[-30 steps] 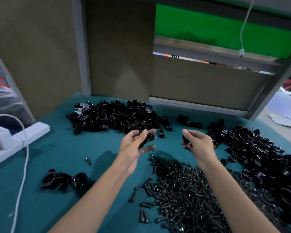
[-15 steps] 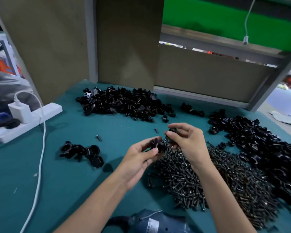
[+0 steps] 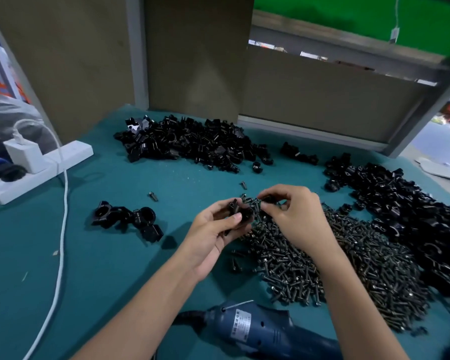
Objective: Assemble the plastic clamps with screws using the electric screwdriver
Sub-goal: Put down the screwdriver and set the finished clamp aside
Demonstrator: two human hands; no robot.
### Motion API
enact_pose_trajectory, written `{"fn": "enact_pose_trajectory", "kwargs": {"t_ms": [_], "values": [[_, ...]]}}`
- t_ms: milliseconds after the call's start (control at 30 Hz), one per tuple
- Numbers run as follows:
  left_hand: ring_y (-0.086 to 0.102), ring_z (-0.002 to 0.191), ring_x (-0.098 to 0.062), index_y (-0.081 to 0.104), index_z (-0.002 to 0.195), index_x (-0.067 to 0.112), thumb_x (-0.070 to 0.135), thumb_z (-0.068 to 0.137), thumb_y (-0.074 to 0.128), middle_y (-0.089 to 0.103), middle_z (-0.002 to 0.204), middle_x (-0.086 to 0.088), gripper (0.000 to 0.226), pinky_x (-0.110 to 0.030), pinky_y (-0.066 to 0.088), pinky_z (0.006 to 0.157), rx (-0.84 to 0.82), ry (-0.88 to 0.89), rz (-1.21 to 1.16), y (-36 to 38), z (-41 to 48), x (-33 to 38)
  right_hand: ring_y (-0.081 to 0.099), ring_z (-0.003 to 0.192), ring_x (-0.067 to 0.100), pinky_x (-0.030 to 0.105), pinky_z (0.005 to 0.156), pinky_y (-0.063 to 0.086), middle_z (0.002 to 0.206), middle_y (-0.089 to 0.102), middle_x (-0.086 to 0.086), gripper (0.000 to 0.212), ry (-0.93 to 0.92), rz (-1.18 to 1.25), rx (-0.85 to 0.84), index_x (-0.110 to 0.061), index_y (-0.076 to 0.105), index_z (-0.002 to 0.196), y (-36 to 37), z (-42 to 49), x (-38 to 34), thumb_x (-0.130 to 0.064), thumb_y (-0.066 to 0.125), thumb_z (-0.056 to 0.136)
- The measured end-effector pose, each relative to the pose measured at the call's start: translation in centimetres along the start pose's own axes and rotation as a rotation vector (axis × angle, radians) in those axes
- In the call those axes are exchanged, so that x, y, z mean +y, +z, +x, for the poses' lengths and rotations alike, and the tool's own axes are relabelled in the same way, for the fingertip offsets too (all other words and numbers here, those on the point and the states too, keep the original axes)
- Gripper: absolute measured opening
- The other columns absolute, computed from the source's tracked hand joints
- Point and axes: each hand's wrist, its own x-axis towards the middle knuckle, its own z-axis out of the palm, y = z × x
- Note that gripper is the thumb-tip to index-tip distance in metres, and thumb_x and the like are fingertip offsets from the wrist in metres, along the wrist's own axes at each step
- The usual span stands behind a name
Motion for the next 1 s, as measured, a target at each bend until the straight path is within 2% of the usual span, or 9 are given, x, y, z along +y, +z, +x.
{"fn": "enact_pose_trajectory", "kwargs": {"t_ms": [67,200,333,500,633,700,767,833,1000], "values": [[0.072,0.095,-0.028,0.065,0.111,-0.001,-0.008,0.088,0.055,0.071,0.109,-0.016,0.026,-0.027,0.060,0.073,0.022,-0.015,-0.007,-0.2,0.0,0.1,0.058,0.069,-0.006,0.012,0.066,0.045,0.086,0.065,-0.013,0.016,0.079,-0.076,-0.049,-0.027,0.073,0.096,-0.7,1.4,2.2,-0.014,0.071,0.088],[0.072,0.096,-0.030,0.066,0.114,-0.003,-0.007,0.092,0.053,0.074,0.106,-0.014,0.026,-0.027,0.060,0.072,0.044,-0.036,-0.014,-0.4,0.2,0.3,0.063,0.048,0.004,0.022,0.052,0.052,0.087,0.070,0.009,0.012,0.312,-0.067,0.049,-0.015,0.070,0.095,-3.5,4.9,8.7,-0.006,0.063,0.093],[0.072,0.098,-0.031,0.066,0.116,-0.003,-0.007,0.092,0.053,0.072,0.111,-0.016,0.027,-0.028,0.060,0.073,0.047,-0.047,-0.002,-0.3,0.2,0.1,0.067,0.058,0.024,0.044,0.069,0.061,0.079,0.070,0.017,0.019,0.517,-0.043,0.264,-0.007,0.071,0.100,-6.3,6.6,15.0,0.001,0.057,0.091],[0.071,0.100,-0.033,0.067,0.114,-0.001,-0.005,0.090,0.055,0.072,0.111,-0.016,0.027,-0.027,0.060,0.072,0.061,-0.039,-0.001,-0.6,0.5,0.0,0.068,0.073,0.035,0.042,0.074,0.060,0.088,0.070,0.019,0.029,0.642,-0.025,0.433,-0.003,0.070,0.114,-7.9,7.9,19.2,-0.001,0.059,0.088],[0.071,0.100,-0.034,0.069,0.112,0.000,0.002,0.077,0.064,0.072,0.112,-0.016,0.036,-0.029,0.060,0.072,0.060,-0.036,0.011,-1.0,0.7,-0.1,0.054,0.058,0.026,0.032,0.061,0.050,0.097,0.067,0.024,0.031,0.645,-0.187,0.342,-0.001,0.067,0.117,-7.8,8.9,20.3,0.000,0.058,0.088],[0.071,0.100,-0.034,0.069,0.112,0.000,0.001,0.074,0.066,0.071,0.115,-0.017,0.037,-0.029,0.060,0.072,0.049,-0.039,0.041,-1.3,0.9,-0.1,0.060,0.082,0.034,0.038,0.071,0.053,0.109,0.065,0.024,0.032,0.670,-0.308,0.275,-0.003,0.067,0.119,-7.7,9.4,20.3,-0.005,0.061,0.088],[0.071,0.101,-0.035,0.070,0.111,0.000,0.000,0.074,0.066,0.071,0.116,-0.017,0.037,-0.029,0.060,0.072,0.040,-0.047,0.062,-1.6,1.2,-0.1,0.054,0.110,0.039,0.045,0.084,0.054,0.119,0.062,0.021,0.032,0.655,-0.478,0.245,-0.007,0.067,0.119,-7.5,9.9,20.2,-0.009,0.062,0.087],[0.070,0.102,-0.037,0.070,0.110,0.000,-0.002,0.074,0.067,0.070,0.117,-0.018,0.037,-0.029,0.060,0.072,0.036,-0.059,0.059,-1.8,1.4,-0.2,0.048,0.120,0.039,0.049,0.088,0.053,0.125,0.059,0.019,0.037,0.601,-0.539,0.238,-0.009,0.066,0.123,-7.1,10.8,20.2,-0.005,0.059,0.087],[0.070,0.102,-0.037,0.075,0.103,0.004,-0.002,0.075,0.066,0.070,0.117,-0.018,0.030,-0.030,0.060,0.071,0.007,-0.046,0.042,-2.0,1.7,-0.5,0.058,0.105,0.040,0.040,0.066,0.052,0.112,0.064,0.024,0.047,0.506,-0.486,0.161,-0.004,0.057,0.133,-6.4,13.7,20.3,0.000,0.057,0.087]]}}
